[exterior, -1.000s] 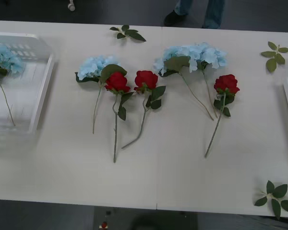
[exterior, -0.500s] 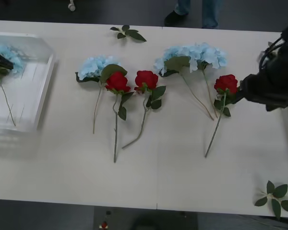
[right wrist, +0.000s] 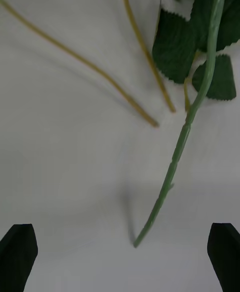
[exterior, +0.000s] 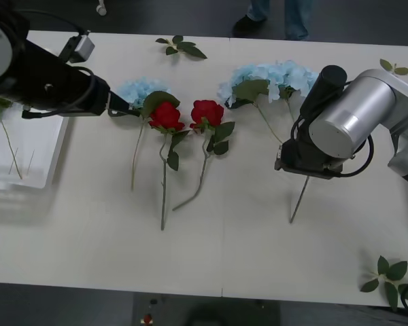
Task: Put the red flowers into the right box and the blue flowers into the left box
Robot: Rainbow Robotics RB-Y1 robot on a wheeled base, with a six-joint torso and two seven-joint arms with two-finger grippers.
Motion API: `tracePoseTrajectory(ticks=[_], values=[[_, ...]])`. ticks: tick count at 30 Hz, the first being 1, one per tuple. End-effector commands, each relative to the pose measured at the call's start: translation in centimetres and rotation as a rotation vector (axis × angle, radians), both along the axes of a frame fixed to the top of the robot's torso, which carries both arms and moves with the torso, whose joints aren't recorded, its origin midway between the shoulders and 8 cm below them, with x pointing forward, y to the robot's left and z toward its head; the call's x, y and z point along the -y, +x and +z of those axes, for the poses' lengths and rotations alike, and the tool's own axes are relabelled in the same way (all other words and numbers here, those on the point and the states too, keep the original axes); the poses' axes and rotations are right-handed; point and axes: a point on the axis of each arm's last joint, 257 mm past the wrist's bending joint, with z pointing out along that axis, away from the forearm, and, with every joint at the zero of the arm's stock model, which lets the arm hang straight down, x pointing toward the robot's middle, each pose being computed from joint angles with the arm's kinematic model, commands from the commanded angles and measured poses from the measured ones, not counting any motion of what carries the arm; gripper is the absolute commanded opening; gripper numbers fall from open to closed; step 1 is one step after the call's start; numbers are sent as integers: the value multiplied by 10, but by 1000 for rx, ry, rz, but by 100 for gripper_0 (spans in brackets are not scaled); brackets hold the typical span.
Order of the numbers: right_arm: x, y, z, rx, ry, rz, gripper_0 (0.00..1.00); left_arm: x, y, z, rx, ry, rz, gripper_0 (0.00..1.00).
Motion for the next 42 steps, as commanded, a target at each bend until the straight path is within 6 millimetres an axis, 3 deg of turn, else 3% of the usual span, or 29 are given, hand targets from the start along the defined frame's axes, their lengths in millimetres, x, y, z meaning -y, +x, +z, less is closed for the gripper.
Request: tracePoseTrajectory(ticks=[1, 8, 12, 15, 19, 25, 27, 29, 31, 32, 42], values=[[18, 27, 10, 68, -17, -77, 100, 25, 16, 8, 141, 105, -134, 100], [51, 33, 5, 67, -68, -126, 100, 17, 26, -13, 191, 207, -135, 100], [57, 37, 1, 68, -64, -140, 100, -14, 34, -18, 207, 296, -90, 100], [58, 41, -8, 64, -51, -157, 100, -20, 36, -23, 189, 286, -49, 100], [53, 48, -22, 70, -29, -173, 100, -15, 41, -31, 202, 293, -20, 100], [48, 51, -32, 69, -24, -179, 100, 16, 51, -52, 203, 265, 7, 100], [46, 51, -34, 66, -22, -178, 82, 26, 55, -59, 199, 246, 8, 100], [44, 50, -34, 60, -17, -178, 32, 33, 62, -67, 199, 247, 8, 100], [44, 48, -35, 55, -15, -177, 5, 38, 65, -72, 200, 259, 6, 100], [43, 48, -35, 54, -12, -178, 0, 42, 67, -74, 200, 265, 3, 100], [40, 45, -37, 41, 1, -180, 0, 56, 81, -88, 183, 270, 20, 100]])
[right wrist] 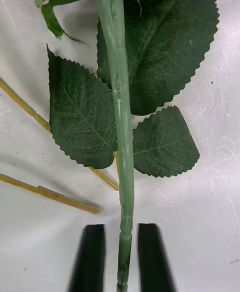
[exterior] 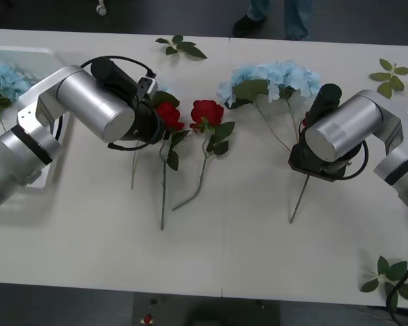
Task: Put the red flowers into the right box and the blue flowers into the left box
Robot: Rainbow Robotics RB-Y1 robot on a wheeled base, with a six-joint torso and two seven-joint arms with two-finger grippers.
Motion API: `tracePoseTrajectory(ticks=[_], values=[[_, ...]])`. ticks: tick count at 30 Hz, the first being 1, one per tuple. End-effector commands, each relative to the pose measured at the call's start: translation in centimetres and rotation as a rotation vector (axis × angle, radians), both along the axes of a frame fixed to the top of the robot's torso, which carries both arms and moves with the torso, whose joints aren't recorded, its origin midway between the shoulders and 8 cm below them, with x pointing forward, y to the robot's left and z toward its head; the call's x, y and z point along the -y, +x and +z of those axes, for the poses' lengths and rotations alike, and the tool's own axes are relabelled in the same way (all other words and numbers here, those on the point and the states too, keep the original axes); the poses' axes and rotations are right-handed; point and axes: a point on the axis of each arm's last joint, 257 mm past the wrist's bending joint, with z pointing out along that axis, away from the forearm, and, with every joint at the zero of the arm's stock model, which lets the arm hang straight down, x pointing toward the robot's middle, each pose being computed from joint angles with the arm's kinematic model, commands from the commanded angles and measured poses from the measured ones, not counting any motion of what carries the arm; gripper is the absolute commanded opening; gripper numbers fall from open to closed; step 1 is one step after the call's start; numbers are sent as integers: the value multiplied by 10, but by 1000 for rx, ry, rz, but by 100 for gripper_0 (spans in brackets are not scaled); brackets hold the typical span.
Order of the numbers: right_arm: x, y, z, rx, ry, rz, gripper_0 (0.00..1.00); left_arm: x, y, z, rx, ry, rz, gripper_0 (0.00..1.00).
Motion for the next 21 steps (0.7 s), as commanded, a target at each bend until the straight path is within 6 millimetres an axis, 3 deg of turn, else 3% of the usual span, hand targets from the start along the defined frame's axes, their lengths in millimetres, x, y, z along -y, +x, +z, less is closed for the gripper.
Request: tracePoseTrajectory(ticks=[1, 7, 11, 16, 18, 21], values=[[-6, 11, 16, 32, 20, -3, 0, 6, 18, 24, 53, -16, 16, 100], [1, 13, 18, 38, 11, -8, 0, -9, 30, 22, 70, -7, 48, 100], [16, 18, 45, 67, 26, 1, 0, -26, 36, 30, 86, 9, 71, 100], [51, 6, 117, 65, 13, 90, 0, -39, 38, 30, 87, 17, 92, 100], [67, -9, 152, 47, 19, 125, 0, -46, 39, 28, 81, 20, 109, 100], [80, -28, 187, 25, 28, 170, 0, -55, 42, 24, 79, 20, 128, 100]])
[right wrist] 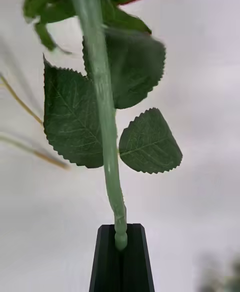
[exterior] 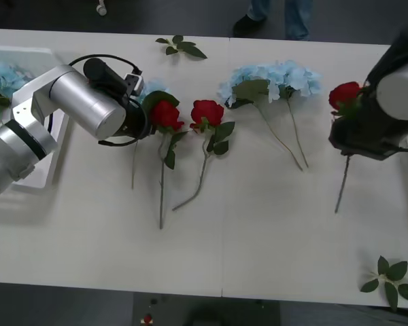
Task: Put the red flowers into the right box and the blue flowers into the left box
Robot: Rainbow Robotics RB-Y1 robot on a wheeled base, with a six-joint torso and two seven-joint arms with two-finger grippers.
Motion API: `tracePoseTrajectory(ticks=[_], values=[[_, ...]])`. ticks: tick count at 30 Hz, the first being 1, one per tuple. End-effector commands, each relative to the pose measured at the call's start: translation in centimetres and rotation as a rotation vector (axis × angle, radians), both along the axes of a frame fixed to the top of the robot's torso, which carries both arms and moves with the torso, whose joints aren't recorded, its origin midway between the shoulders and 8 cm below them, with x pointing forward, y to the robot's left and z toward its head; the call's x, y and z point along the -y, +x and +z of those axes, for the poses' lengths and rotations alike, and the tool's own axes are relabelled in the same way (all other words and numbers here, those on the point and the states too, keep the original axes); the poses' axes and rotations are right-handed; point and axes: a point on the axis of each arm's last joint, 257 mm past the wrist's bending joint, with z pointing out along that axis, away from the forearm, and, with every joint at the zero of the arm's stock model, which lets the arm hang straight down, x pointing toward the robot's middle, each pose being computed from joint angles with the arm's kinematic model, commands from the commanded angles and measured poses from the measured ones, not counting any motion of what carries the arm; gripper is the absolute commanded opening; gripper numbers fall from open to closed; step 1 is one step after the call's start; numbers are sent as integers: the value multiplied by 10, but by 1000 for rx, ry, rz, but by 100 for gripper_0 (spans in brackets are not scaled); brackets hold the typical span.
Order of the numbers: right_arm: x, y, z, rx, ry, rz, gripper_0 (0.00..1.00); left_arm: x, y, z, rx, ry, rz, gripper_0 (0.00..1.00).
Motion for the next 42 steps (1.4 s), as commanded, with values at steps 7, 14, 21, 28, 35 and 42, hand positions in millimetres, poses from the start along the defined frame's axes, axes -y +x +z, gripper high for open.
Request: tracePoseTrajectory(ticks=[7, 14, 21, 28, 35, 42], values=[[59, -31, 130, 26, -16, 126, 0, -13, 23, 23, 52, -39, 66, 100], [133, -33, 139, -14, -180, 201, 0, -2, 21, 15, 37, -52, 66, 100], [211, -33, 125, -62, -255, 171, 0, 12, 23, 2, 36, -62, 62, 100], [275, -33, 104, -55, -277, 131, 0, 15, 27, 1, 48, -52, 60, 100], [328, -21, 67, 4, -341, 103, 0, 13, 26, -4, 52, -21, 51, 86], [350, -12, 29, 30, -431, 89, 0, 13, 28, -4, 65, -2, 38, 14]])
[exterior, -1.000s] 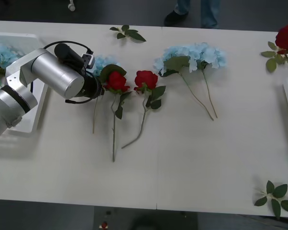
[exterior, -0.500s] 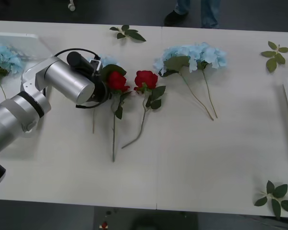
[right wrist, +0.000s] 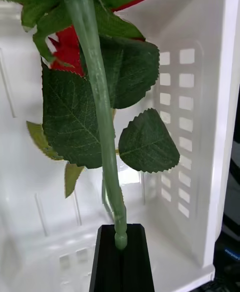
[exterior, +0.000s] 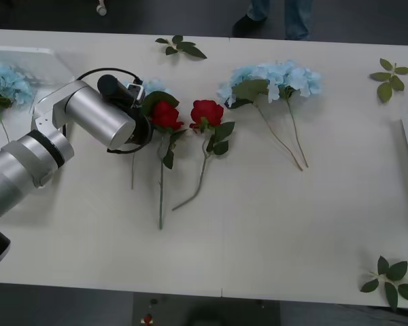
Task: Put the red flowers into the right box and the blue flowers into the left box
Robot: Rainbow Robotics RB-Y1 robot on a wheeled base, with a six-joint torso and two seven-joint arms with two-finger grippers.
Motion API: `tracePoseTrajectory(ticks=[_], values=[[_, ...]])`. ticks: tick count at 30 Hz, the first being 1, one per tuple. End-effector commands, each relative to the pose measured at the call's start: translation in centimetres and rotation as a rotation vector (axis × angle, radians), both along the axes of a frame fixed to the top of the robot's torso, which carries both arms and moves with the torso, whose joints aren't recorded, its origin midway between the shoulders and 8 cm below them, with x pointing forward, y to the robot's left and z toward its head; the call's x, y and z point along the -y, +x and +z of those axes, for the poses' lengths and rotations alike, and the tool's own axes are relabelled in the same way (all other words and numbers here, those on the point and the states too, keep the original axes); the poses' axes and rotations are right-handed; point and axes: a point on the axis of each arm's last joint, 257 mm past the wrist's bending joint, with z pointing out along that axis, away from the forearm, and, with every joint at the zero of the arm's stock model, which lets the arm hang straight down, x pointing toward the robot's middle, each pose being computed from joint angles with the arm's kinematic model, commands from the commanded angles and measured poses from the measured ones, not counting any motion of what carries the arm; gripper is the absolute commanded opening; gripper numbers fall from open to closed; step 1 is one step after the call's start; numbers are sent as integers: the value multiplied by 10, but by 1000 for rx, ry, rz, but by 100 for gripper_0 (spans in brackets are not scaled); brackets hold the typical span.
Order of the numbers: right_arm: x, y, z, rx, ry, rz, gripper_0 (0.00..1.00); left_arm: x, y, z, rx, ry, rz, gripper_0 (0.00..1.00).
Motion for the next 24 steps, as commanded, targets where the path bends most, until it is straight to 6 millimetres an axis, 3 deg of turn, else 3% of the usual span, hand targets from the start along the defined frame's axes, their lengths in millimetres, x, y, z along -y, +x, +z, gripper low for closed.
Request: tracePoseTrajectory(ticks=[1, 4, 9, 10, 13, 15, 21, 24], values=[[5, 6, -14, 2, -59, 36, 0, 13, 16, 29, 58, -4, -20, 9], [5, 7, -20, 3, -68, 39, 0, 13, 16, 29, 58, -4, -20, 1], [8, 6, -23, -15, -97, 57, 0, 15, 16, 28, 57, -5, -23, 0], [8, 6, -23, -16, -99, 59, 5, 14, 16, 28, 56, -2, -23, 0], [7, 7, -23, -19, -100, 72, 78, 17, 15, 26, 59, -5, -31, 0], [6, 10, -22, -13, -104, 84, 93, 18, 15, 26, 58, -5, -31, 0], [1, 14, -18, -1, -98, 97, 93, 19, 10, 22, 35, -19, -25, 0], [-4, 15, -8, 0, -91, 113, 93, 13, 9, 30, 23, -14, -18, 0]])
